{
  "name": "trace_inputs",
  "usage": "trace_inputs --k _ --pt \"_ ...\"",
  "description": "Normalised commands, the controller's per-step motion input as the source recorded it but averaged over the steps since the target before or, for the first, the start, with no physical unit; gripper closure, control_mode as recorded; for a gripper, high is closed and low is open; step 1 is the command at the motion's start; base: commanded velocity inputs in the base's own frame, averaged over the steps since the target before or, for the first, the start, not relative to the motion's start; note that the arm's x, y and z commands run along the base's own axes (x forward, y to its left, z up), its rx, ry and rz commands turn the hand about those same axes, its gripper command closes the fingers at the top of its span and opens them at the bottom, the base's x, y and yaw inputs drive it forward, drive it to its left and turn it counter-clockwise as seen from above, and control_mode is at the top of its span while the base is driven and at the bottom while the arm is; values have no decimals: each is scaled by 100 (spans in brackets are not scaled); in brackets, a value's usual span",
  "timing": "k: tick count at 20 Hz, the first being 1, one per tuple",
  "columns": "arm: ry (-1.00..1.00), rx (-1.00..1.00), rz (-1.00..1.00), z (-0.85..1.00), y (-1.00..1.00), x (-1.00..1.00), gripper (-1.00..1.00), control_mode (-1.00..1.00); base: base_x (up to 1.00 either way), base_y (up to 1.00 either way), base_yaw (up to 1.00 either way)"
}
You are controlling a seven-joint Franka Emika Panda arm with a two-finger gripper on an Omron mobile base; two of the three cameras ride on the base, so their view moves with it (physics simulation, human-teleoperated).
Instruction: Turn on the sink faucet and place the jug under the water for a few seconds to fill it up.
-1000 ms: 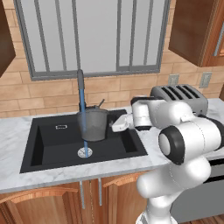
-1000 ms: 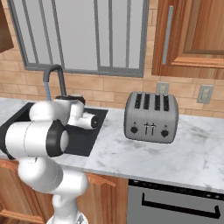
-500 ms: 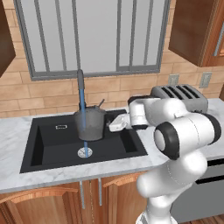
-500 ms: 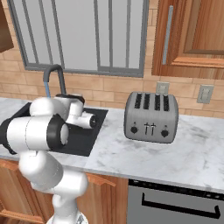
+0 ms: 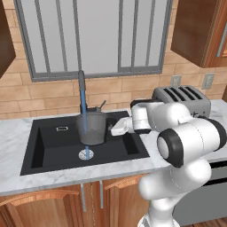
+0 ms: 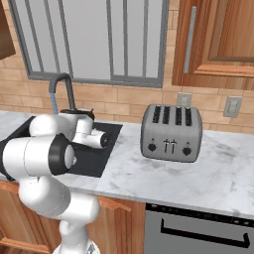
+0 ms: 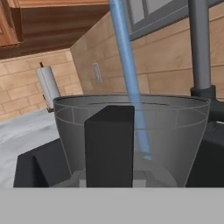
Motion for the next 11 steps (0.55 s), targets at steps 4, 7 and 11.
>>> trace_inputs --k 4,7,11 --pt "0 0 0 0 0 2 100 -100 0 0 0" --pt "0 0 0 0 0 15 100 -100 0 0 0" --pt "0 0 0 0 1 20 100 -100 0 0 0"
